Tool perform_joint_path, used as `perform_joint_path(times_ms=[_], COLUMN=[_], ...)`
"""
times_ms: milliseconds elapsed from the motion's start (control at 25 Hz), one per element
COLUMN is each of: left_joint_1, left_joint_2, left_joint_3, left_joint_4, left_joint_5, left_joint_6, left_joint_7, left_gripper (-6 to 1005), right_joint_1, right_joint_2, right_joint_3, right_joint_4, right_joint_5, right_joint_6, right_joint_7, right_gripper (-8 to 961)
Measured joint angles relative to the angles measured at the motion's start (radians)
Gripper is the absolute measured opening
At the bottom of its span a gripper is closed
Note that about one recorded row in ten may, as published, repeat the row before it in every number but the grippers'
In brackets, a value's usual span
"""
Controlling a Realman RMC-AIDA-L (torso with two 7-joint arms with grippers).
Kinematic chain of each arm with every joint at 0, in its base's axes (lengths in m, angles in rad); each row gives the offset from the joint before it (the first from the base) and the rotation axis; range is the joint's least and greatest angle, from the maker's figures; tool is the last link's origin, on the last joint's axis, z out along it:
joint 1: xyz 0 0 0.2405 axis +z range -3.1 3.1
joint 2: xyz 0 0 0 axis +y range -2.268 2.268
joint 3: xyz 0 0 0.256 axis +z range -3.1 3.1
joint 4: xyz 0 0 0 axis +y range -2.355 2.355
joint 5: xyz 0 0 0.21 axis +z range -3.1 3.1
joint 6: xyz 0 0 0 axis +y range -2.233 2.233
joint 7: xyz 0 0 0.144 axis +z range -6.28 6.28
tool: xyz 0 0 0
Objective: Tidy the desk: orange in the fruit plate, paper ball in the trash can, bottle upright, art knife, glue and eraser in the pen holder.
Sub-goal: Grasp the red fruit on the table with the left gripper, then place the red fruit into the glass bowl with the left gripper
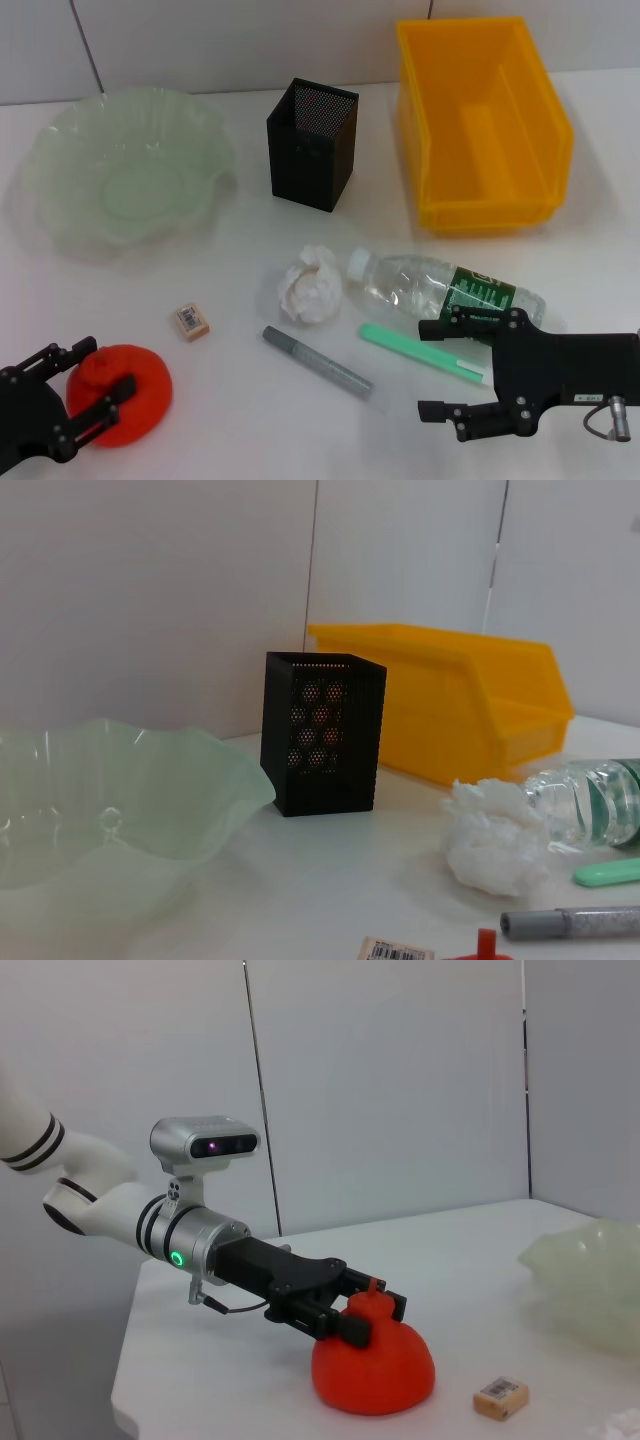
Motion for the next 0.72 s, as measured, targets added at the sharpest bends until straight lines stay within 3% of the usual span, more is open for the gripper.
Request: perform_joint_path(times_ms=[120,200,440,720], left_joint_1=[-0.002,-0.002,-0.019,-0.061], left_joint_2=[-0.001,-0.004,-0.003,-0.006], left_joint_3=[-0.002,-0.006,0.000,-0.013], left_joint_4=[-0.003,-0.003,-0.029,-0.030], left_joint_5=[-0.001,-0.006,-0.004,-0.037], left_joint_6=[-0.006,-0.005,-0.004,0.088], left_joint_7=[0.007,0.023,0.041,0.044], left_gripper=[741,520,316,263], right_joint_1=[0.001,0.001,-0.002,-0.004], right_joint_2=[0.000,0.000,0.000,0.000], right_joint_3=[0.000,0.001,0.002,0.006], right_joint_4=[0.001,0.001,0.001,0.001], right_joint_5=[0.008,0.013,0.026,0.048], right_joint_6=[0.000,0.000,0.000,0.000], right_joint_7=[-0.001,0.001,0.000,0.000], right_gripper=[828,827,827,827])
